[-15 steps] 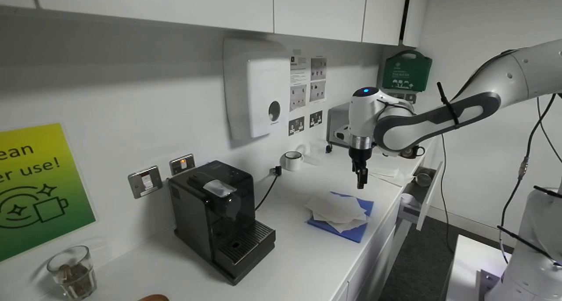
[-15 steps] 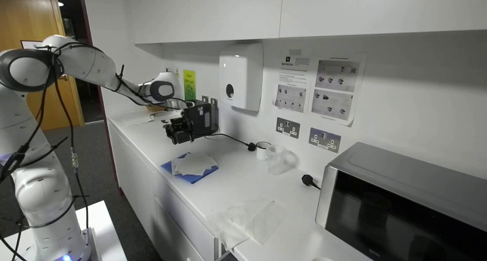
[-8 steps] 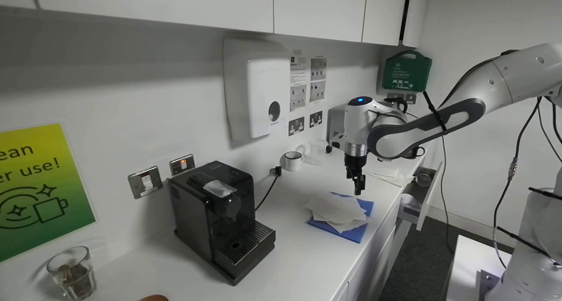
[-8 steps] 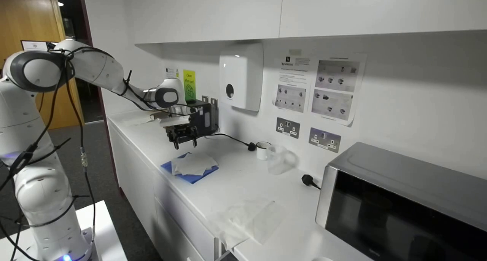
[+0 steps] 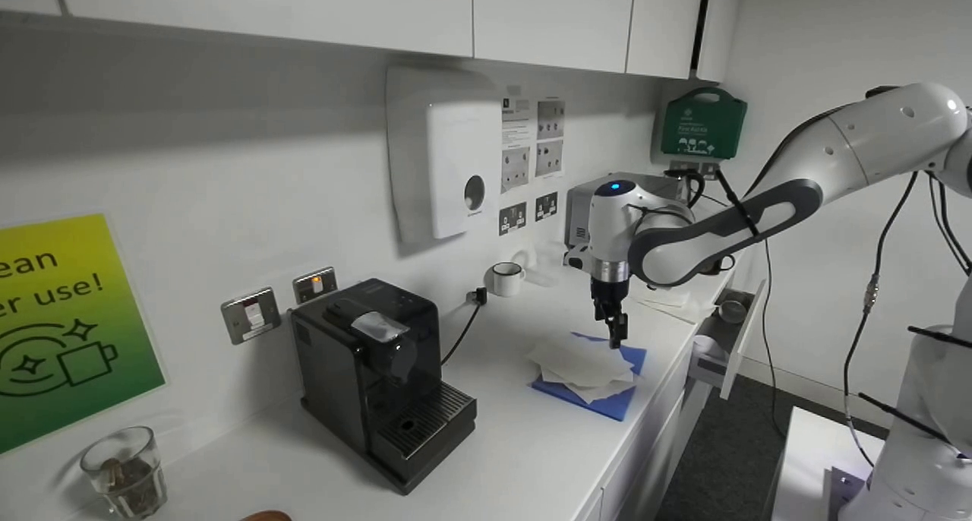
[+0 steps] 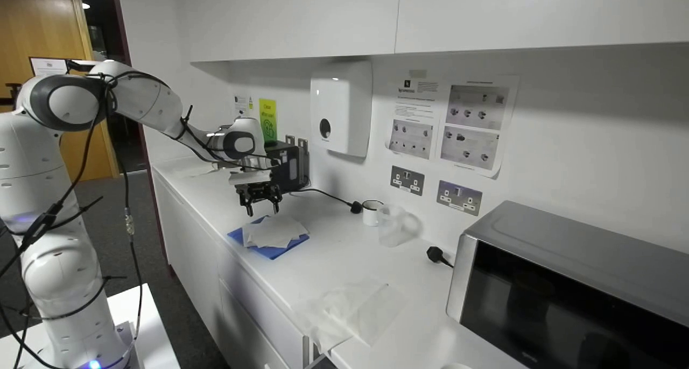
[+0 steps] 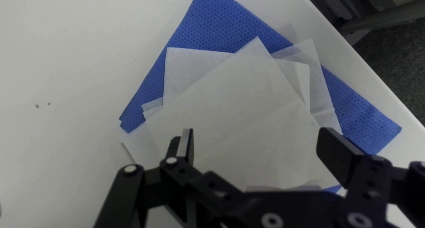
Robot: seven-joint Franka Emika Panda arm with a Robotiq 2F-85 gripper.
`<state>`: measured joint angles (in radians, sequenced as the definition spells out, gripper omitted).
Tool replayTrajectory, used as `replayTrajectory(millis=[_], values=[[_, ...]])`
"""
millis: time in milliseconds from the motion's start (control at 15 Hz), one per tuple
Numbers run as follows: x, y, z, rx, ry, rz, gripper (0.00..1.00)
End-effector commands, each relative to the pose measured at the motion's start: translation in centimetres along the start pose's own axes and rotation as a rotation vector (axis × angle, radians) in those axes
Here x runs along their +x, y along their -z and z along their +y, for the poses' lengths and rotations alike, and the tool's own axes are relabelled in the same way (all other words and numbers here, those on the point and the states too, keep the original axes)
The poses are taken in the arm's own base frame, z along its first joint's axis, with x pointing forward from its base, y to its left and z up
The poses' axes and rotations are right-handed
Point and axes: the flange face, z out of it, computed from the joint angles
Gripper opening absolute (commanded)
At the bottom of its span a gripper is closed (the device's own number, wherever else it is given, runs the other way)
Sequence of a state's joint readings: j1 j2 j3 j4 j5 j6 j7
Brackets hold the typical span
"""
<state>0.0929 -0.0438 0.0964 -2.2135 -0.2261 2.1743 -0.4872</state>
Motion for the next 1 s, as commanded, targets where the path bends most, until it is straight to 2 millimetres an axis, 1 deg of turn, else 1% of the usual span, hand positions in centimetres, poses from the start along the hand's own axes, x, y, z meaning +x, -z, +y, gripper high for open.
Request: replayTrajectory(millis=[0,200,333,533,933], values=[[0.0,0.1,0.0,0.001,0.000,-0.001,1.00],[0.0,0.1,0.0,0.001,0.000,-0.001,1.00],[0.6,-0.6,-0.1,0.010,0.011,-0.008,1.00],[1.9,-1.6,-0.6,0.031,0.029,-0.017,1.00],[4.7,-3.5,-2.7,0.059,0.081,-0.038,1.00]])
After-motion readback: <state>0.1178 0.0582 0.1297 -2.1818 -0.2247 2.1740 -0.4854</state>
